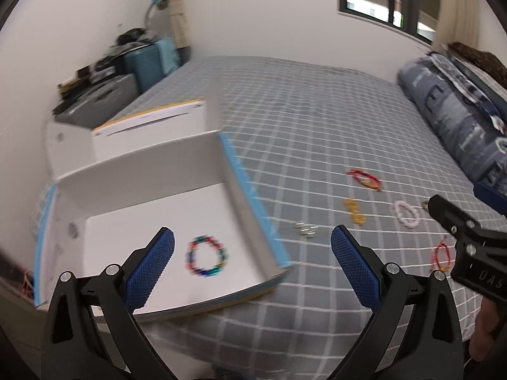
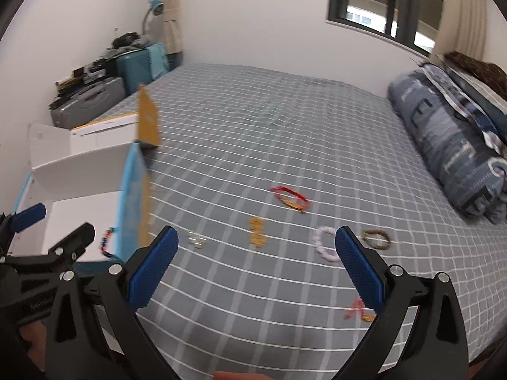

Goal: Organize jewelry
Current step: 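Move both tools back over the bed toward the remaining jewelry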

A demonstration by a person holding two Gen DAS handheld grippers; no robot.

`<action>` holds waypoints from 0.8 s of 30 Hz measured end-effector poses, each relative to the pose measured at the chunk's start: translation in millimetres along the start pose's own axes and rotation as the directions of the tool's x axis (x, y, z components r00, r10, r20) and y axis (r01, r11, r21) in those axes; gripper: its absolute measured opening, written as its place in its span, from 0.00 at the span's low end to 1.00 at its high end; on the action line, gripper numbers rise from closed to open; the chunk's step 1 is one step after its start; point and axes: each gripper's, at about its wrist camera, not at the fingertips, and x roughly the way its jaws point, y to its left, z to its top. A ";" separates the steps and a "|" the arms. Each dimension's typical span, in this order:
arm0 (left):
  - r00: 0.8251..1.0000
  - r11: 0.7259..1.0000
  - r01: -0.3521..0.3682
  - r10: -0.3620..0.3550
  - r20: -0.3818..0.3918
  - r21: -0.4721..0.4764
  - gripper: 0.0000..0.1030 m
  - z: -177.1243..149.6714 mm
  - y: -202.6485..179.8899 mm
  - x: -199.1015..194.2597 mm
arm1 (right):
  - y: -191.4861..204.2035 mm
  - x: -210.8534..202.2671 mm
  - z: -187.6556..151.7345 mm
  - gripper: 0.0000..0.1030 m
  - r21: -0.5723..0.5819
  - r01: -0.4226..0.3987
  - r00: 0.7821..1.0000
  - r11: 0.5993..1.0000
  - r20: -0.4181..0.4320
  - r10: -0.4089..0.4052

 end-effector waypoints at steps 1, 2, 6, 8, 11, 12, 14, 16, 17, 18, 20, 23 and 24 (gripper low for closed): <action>1.000 1.000 0.016 -0.016 -0.002 0.013 0.95 3.3 -12.4 4.5 | -12.5 1.7 -2.9 0.93 0.010 0.015 1.000 1.000 -0.004 -0.014; 1.000 1.000 0.024 -0.024 -0.003 0.020 0.95 4.4 -19.9 6.8 | -22.2 3.5 -5.3 0.93 0.018 0.029 1.000 0.999 -0.009 -0.029; 0.997 0.995 0.080 -0.079 -0.020 0.053 0.95 10.6 -61.3 27.4 | -66.0 15.3 -16.9 0.93 0.066 0.073 0.997 0.995 -0.044 -0.070; 0.994 0.993 0.101 -0.098 -0.040 0.064 0.95 10.3 -77.7 41.8 | -90.8 27.5 -25.0 0.93 0.109 0.081 0.995 0.991 -0.073 -0.073; 0.991 0.991 0.114 -0.108 -0.075 0.076 0.95 7.3 -101.3 72.5 | -118.5 47.6 -36.7 0.93 0.156 0.116 0.989 0.981 -0.114 -0.098; 0.990 0.990 0.117 -0.110 -0.083 0.078 0.95 6.0 -104.0 79.1 | -125.6 53.9 -41.1 0.93 0.168 0.120 0.987 0.978 -0.127 -0.100; 0.988 0.989 0.120 -0.111 -0.102 0.081 0.95 3.3 -109.0 99.0 | -140.4 67.0 -51.5 0.93 0.185 0.120 0.983 0.975 -0.158 -0.091; 0.987 0.990 0.116 -0.106 -0.122 0.081 0.95 -3.2 -111.2 121.7 | -147.3 75.6 -60.9 0.93 0.185 0.125 0.981 0.975 -0.170 -0.093; 0.986 0.991 0.116 -0.106 -0.132 0.073 0.95 -5.8 -110.3 130.2 | -149.5 80.3 -65.2 0.93 0.184 0.130 0.980 0.974 -0.175 -0.098; 0.983 0.991 0.120 -0.111 -0.145 0.060 0.95 -9.5 -108.8 139.8 | -152.5 85.0 -69.8 0.93 0.187 0.139 0.978 0.972 -0.181 -0.105; 0.978 0.991 0.129 -0.120 -0.170 0.045 0.94 -16.7 -106.9 158.5 | -157.5 97.6 -81.1 0.93 0.189 0.156 0.972 0.970 -0.203 -0.117; 0.973 0.993 0.116 -0.106 -0.205 0.035 0.94 -28.5 -105.8 185.0 | -162.0 113.9 -92.1 0.93 0.198 0.154 0.967 0.968 -0.234 -0.106; 0.973 0.993 0.108 -0.098 -0.208 0.036 0.94 -30.4 -106.4 190.0 | -164.7 119.5 -97.4 0.93 0.212 0.155 0.964 0.965 -0.245 -0.101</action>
